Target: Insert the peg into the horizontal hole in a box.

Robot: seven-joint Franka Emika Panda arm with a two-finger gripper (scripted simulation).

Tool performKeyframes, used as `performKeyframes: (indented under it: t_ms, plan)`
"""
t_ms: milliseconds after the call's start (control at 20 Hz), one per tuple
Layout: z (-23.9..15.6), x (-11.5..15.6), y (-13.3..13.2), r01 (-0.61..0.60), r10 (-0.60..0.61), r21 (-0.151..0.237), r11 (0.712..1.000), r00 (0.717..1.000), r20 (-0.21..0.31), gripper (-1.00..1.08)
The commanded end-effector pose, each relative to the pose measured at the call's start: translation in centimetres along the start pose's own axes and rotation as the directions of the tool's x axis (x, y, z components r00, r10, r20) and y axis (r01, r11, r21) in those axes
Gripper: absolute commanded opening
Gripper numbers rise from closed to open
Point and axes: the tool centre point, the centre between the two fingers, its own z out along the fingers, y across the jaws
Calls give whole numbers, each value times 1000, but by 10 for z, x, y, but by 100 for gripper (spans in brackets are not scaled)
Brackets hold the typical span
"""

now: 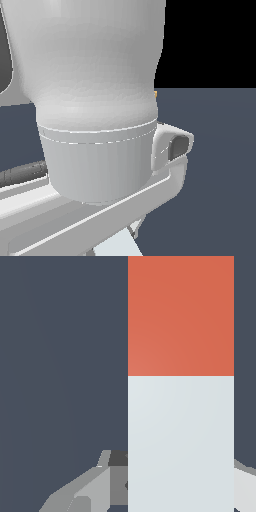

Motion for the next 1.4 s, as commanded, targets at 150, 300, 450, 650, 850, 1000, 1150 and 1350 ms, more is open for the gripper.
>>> performKeyframes:
  t_ms: [150,300,450,650,850,1000,1150,1350]
  plan:
    - [-2,4,0,-14,14,0,1000,1000,0,-100]
    - [-4,10,0,-36,36,0,999,999,0,-100]
    - [-7,19,1,-67,67,0,998,998,0,-100]
    - [-14,34,3,-124,124,0,992,992,0,-100]
    - [-22,54,6,-194,194,-1,981,981,0,-100]
    - [-29,70,10,-253,253,-1,968,968,0,-100]
    - [-35,86,15,-309,309,-1,951,951,0,-100]
    - [-44,106,24,-379,379,-1,925,925,0,-100]
